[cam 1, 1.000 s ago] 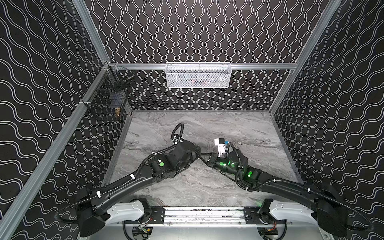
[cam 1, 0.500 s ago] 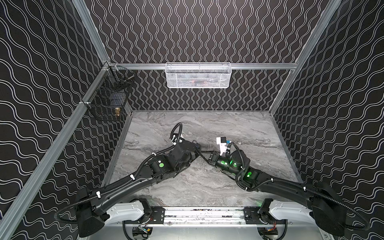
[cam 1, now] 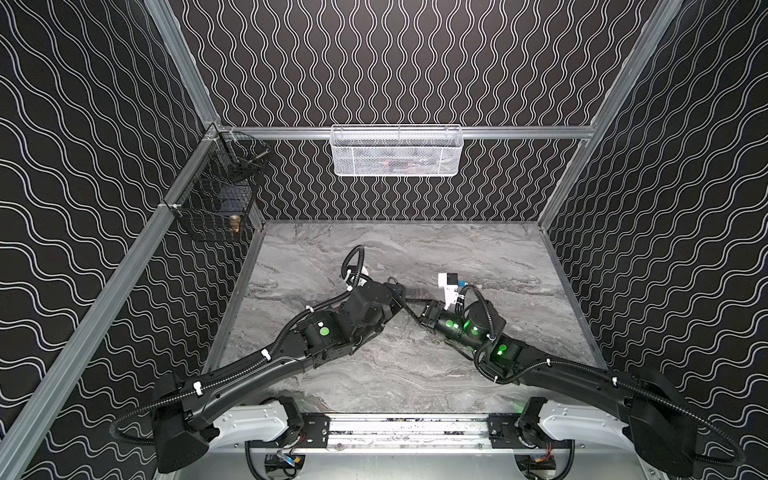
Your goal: Unlock with the key
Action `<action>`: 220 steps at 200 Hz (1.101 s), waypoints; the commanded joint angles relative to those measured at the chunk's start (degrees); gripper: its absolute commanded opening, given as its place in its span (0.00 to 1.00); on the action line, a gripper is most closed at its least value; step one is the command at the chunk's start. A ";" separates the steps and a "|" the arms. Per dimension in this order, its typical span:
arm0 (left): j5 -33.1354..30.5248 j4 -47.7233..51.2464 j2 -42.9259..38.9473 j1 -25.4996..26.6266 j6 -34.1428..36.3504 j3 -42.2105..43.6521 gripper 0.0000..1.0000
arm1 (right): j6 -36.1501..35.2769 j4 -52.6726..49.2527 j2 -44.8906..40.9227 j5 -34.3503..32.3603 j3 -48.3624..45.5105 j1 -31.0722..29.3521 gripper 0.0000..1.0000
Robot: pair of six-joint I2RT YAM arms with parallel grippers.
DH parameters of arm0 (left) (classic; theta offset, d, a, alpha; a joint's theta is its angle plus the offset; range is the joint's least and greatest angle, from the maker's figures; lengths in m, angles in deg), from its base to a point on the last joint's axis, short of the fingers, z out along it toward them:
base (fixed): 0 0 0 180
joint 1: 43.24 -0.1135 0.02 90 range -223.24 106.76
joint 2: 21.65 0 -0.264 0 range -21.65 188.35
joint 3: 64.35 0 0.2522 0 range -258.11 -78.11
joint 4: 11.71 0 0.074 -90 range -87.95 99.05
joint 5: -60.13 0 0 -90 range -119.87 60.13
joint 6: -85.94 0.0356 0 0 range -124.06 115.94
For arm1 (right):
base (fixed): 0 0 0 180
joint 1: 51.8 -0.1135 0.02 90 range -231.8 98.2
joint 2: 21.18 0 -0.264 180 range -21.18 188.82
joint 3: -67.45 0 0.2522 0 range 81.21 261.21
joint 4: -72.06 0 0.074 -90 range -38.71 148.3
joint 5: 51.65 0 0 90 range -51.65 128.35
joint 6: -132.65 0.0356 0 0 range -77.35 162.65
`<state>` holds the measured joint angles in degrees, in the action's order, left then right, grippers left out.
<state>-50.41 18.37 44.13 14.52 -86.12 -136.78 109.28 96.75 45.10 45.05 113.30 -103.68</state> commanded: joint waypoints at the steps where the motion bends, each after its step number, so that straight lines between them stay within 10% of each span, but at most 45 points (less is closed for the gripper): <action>1: 12.23 -10.22 0.40 1.22 -4.79 0.50 0.00 | 1.85 5.35 0.56 2.47 0.99 -0.29 0.00; 220: 5.60 -7.69 0.68 4.82 -5.39 -2.71 0.00 | 1.84 -5.60 -1.86 -4.08 2.72 -0.24 0.00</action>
<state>-58.12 15.99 45.24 17.84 -91.94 -136.85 114.72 93.47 43.64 42.05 114.40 -103.85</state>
